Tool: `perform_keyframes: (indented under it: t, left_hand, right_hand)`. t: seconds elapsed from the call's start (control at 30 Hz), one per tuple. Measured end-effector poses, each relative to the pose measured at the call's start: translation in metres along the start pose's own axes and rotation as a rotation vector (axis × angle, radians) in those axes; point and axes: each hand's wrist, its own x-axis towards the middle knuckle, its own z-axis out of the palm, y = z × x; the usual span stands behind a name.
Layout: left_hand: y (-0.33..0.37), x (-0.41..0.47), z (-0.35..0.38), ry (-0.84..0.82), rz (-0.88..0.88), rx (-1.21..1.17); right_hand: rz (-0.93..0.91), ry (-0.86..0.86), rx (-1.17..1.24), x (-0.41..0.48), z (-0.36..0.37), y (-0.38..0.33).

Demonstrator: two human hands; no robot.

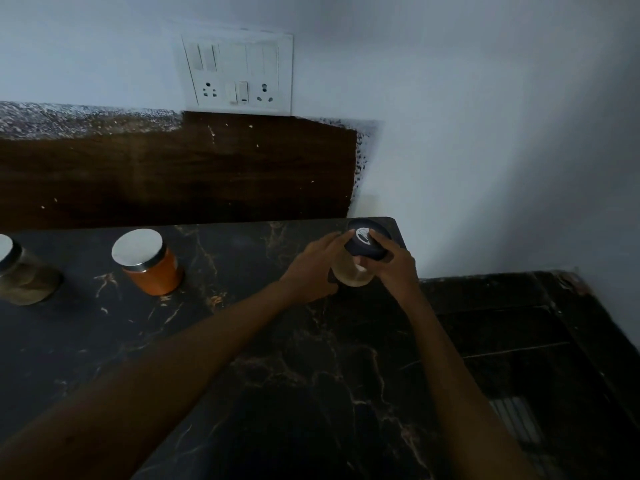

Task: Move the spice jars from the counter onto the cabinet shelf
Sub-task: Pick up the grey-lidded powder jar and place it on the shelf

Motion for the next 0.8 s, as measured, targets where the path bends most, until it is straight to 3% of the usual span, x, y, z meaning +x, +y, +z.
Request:
perform_keyframes:
  t: [0.27,0.5,0.8]
  left_hand:
    - [0.025,-0.041,-0.075,0.143,0.327,0.300]
    - [0.060,-0.085,-0.148,0.313,0.463,0.297]
    - [0.118,-0.140,-0.229,0.320,0.495,0.293]
  right_hand:
    - [-0.130,-0.093,0.264,-0.030,-0.058,-0.094]
    - [-0.324,-0.239,0.189,-0.072,-0.104,-0.177]
    - [-0.479,-0.258,0.083,-0.124,-0.145,-0.268]
